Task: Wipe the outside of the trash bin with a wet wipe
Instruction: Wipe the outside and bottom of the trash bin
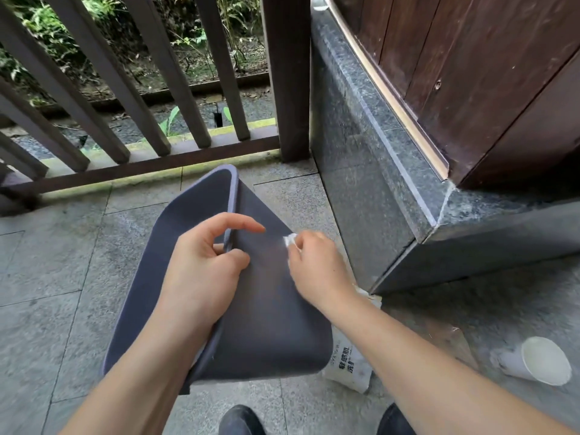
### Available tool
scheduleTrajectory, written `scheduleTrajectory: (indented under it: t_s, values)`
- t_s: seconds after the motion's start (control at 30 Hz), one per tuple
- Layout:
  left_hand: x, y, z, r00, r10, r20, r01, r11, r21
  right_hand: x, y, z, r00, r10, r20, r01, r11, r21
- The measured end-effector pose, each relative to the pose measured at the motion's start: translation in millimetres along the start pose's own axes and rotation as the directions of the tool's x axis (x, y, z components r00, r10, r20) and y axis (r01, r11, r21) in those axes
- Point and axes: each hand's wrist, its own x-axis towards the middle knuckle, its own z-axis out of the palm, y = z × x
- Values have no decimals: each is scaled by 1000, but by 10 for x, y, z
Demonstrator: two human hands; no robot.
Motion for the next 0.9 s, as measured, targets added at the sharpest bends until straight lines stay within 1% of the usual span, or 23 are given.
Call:
scheduleTrajectory:
  t_s: [0.07, 0.1, 0.2, 0.27, 0.33, 0.37, 0.4, 0.43, 0.47, 0.5, 0.53, 0.57, 0.63, 0.7, 0.8, 0.9]
  values:
    - [15, -29, -54, 999, 18, -47, -17, 1000, 22, -184, -279, -36, 980, -184, -74, 193, 968, 159]
    - [22, -40, -84, 997, 37, -70, -35, 999, 24, -265, -377, -80, 965, -243, -100, 260, 940, 223]
    - [40, -53, -163, 989, 66, -130, -69, 997, -23, -538, -537, -215, 930, -351, -112, 367, 858, 359]
    - [96, -79, -214, 982, 34, -185, -51, 995, -88, -753, -579, -272, 900, -434, -33, 409, 816, 409]
    - [193, -127, -222, 977, -5, -213, -18, 994, -104, -922, -524, -322, 863, -487, 139, 406, 829, 384]
    - [246, -151, -210, 975, -26, -221, 1, 994, -113, -947, -457, -353, 843, -479, 245, 394, 860, 325]
    - [296, -180, -191, 972, -46, -230, 16, 992, -128, -929, -377, -402, 829, -434, 354, 370, 899, 235]
    - [339, -215, -161, 969, -62, -240, 28, 989, -143, -876, -295, -462, 818, -349, 456, 330, 936, 125]
    - [375, -256, -122, 965, -78, -250, 40, 988, -152, -803, -223, -526, 805, -230, 546, 278, 960, -5]
    - [404, -296, -72, 962, -90, -258, 51, 987, -152, -720, -164, -580, 785, -113, 609, 250, 957, -145]
    - [432, -337, -22, 958, -99, -269, 61, 988, -145, -638, -127, -612, 764, -31, 644, 257, 930, -261]
    - [455, -383, 24, 953, -104, -286, 69, 989, -129, -573, -112, -616, 745, 16, 667, 279, 901, -333]
    - [504, -462, 100, 939, -104, -329, 80, 993, -85, -497, -136, -575, 706, 57, 706, 288, 888, -360]
    - [562, -514, 171, 926, -93, -365, 80, 995, -51, -460, -173, -527, 685, 46, 727, 292, 897, -332]
    - [710, -551, 285, 910, -81, -408, 86, 996, -5, -420, -196, -537, 687, 36, 726, 292, 900, -322]
    - [937, -552, 415, 899, -76, -431, 98, 995, 28, -327, -109, -671, 702, 56, 710, 250, 914, -320]
